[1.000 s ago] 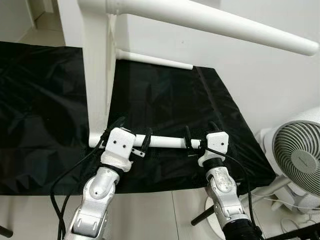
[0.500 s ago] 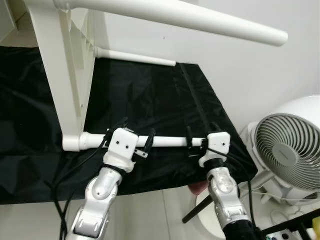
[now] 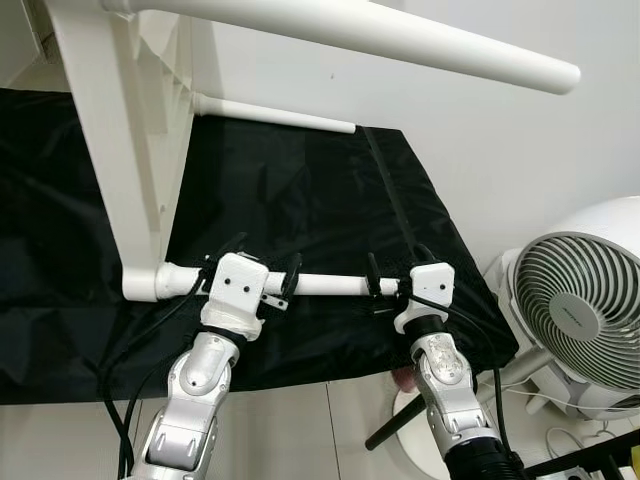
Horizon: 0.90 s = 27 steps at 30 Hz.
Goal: Building children table
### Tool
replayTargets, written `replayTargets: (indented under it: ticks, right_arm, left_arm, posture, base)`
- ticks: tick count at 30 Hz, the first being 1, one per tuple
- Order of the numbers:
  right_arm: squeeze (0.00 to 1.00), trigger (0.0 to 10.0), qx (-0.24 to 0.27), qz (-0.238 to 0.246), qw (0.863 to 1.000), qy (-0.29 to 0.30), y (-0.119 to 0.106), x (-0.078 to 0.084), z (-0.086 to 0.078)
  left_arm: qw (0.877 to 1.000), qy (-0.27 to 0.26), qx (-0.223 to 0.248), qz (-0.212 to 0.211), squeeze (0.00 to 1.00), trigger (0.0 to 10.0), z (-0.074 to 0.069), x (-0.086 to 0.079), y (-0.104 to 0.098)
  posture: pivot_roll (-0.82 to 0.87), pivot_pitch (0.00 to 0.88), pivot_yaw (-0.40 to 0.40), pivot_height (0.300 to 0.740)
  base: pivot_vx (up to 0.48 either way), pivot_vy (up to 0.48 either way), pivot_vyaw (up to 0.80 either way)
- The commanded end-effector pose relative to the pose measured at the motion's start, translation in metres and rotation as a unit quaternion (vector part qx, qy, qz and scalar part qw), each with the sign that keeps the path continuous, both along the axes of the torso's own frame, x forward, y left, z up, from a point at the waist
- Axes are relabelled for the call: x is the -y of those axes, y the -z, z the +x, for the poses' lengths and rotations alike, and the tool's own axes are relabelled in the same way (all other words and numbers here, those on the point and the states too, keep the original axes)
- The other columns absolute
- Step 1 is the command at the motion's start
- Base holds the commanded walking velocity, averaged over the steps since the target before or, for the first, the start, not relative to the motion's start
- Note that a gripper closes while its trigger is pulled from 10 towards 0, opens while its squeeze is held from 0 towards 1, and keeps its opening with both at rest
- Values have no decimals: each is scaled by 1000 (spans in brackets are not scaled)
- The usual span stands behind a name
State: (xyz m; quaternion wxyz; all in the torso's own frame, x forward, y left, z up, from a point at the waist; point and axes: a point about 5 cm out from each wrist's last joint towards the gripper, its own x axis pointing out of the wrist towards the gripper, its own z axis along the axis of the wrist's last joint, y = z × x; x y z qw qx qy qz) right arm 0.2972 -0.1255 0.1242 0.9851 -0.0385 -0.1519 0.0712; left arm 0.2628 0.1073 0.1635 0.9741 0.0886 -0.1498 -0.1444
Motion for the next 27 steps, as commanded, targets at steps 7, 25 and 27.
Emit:
replayTargets:
  ticks: [7, 25, 27]
  right_arm:
    - [0, 10000, -5, -14, 1000, 3, 2, 3, -1]
    - [0, 10000, -8, -8, 1000, -9, 2, 2, 0]
    - [0, 10000, -9, -7, 1000, -10, 2, 1, 0]
  left_arm:
    - [1000, -3, -4, 5, 0, 10000, 2, 5, 2]
    - [1000, 2, -5, 8, 0, 10000, 2, 8, 3]
    - [1000, 2, -5, 7, 0, 10000, 2, 8, 3]
  posture:
    - [83, 42, -170, 740]
    - [88, 27, -179, 740]
    - [89, 23, -178, 740]
  base:
    - [0, 0, 208]
    - [0, -44, 186]
    - [0, -270, 0]
